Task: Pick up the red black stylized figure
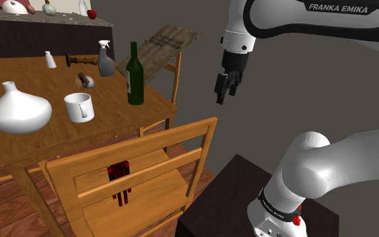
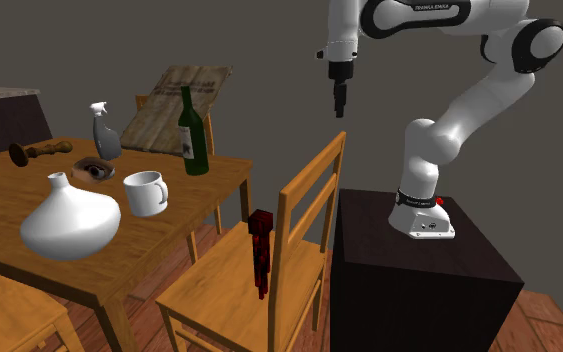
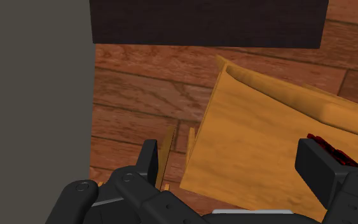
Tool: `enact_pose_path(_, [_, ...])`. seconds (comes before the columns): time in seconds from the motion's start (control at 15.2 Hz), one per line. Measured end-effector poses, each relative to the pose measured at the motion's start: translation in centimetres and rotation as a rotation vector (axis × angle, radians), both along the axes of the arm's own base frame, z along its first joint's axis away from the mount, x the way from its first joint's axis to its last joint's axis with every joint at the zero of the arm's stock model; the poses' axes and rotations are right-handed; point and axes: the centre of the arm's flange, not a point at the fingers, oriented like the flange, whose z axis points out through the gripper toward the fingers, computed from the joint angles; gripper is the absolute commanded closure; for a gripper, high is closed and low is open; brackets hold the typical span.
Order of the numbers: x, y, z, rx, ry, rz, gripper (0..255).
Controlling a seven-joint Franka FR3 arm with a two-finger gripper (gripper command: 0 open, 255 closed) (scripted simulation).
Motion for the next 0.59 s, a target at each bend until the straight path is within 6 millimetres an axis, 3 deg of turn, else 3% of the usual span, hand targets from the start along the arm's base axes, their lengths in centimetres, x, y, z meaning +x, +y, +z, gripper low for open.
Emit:
enact_pose_path(0.2, [0.7, 1.1, -0.9, 0.001, -0.001, -0.002, 0])
enact_pose_path(0.59, [3.7, 6.4, -4.4, 0.008, -0.008, -0.012, 0])
